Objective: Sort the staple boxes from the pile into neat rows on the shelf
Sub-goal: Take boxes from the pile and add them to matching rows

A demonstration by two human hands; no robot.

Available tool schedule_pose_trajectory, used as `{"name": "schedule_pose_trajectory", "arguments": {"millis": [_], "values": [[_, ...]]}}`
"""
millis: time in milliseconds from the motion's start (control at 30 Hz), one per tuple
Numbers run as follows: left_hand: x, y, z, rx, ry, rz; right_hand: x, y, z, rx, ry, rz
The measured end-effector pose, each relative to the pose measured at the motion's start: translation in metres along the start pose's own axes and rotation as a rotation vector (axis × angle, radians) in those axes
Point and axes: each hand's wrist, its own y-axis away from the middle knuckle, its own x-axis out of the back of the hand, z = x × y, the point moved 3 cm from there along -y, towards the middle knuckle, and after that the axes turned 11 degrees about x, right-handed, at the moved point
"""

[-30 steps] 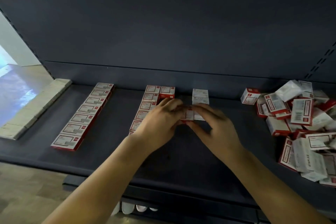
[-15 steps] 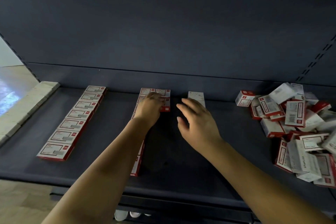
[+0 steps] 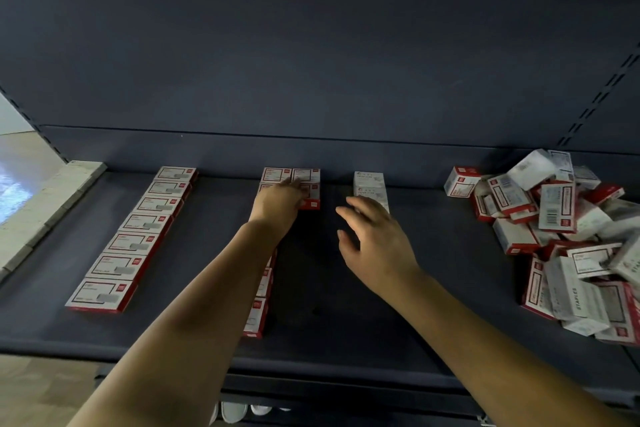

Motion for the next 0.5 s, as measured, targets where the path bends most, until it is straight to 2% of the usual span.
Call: {"name": "schedule_pose_trajectory", "arguments": {"millis": [167,267,400,500], "values": [[0.002,0.016,0.015,0.003,0.073,0.033,0.013,0.016,0.003,-0.073,-0.082,0.015],[0.006,0.050,0.043,-0.116,0.190,0.119,0.031,0.035,0.013,-0.072,-0.082,0.039],[0.010,0.099,0.085,-0.333,0.275,0.313,0.054,0.065,0.033,-0.108,-0.046,0.062],[0.013,0.119,0.120,-0.408,0.362,0.277,0.070,0.090,0.049,-0.164,-0.044,0.078]]}}
